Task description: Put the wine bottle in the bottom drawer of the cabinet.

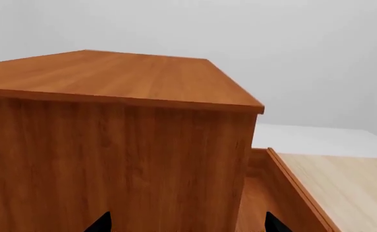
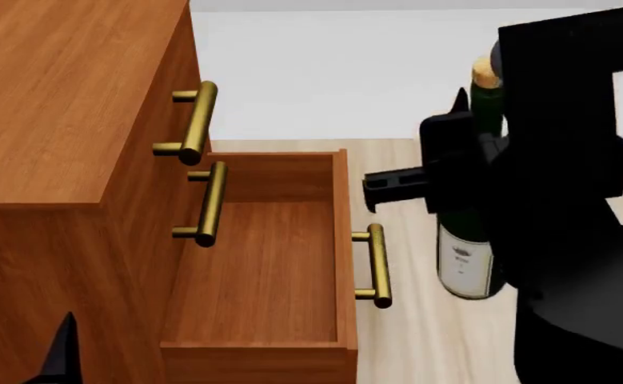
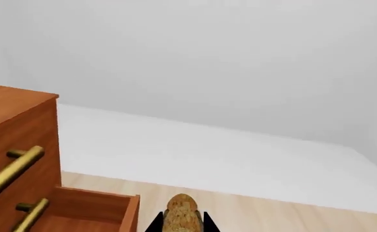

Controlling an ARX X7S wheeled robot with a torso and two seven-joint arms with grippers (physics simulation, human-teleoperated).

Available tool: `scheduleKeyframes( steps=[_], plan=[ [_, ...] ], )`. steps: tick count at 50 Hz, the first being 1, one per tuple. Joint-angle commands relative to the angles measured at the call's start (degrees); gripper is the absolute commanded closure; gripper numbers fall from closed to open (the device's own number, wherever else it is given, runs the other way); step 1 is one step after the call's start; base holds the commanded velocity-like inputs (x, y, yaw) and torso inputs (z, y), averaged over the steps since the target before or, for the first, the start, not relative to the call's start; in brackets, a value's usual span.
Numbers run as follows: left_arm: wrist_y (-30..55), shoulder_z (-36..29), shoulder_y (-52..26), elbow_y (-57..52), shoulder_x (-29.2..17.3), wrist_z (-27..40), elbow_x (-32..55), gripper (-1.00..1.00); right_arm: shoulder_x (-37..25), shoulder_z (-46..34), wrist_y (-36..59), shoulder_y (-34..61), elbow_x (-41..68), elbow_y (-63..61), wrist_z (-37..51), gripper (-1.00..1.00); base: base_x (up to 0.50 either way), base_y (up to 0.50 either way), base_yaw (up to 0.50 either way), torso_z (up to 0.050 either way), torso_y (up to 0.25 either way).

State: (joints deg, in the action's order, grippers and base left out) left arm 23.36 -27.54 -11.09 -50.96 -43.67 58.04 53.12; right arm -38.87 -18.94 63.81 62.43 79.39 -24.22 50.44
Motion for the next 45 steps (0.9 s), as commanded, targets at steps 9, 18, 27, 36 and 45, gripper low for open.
scheduleKeyframes(
  steps=[9, 18, 27, 36, 45],
  plan=[
    [-1.44, -0.67, 1.24, 1.34, 0.43, -1.42, -1.10, -1.00, 5.53, -2.85, 3.00, 15.16, -1.71, 11.92, -5.47, 1.00, 0.00, 0.00, 0.00, 0.000, 0.001],
    [-0.40, -1.15, 0.21, 0.64, 0.57, -0.75, -1.03, -1.00, 8.29, -4.04, 2.15, 19.11, -3.02, 18.56, -9.80, 1.00, 0.00, 0.00, 0.00, 0.000, 0.000],
    [-0.57, -1.29, 0.19, 1.16, 0.67, -0.95, -1.13, -1.00, 11.43, -6.43, 3.16, 24.57, -4.24, 25.12, -12.82, 1.00, 0.00, 0.00, 0.00, 0.000, 0.001],
    [-0.26, -1.70, -0.12, 0.99, 0.70, -0.94, -1.48, -1.00, 15.81, -7.81, 3.35, 31.26, -4.83, 37.15, -18.25, 1.00, 0.00, 0.00, 0.00, 0.000, 0.001],
    [-0.99, -1.66, 0.45, 1.20, 0.52, -1.29, -1.98, -1.00, 20.66, -11.82, 3.52, 39.04, -8.44, 51.72, -25.79, 1.00, 0.00, 0.00, 0.00, 0.000, 0.000]
  ],
)
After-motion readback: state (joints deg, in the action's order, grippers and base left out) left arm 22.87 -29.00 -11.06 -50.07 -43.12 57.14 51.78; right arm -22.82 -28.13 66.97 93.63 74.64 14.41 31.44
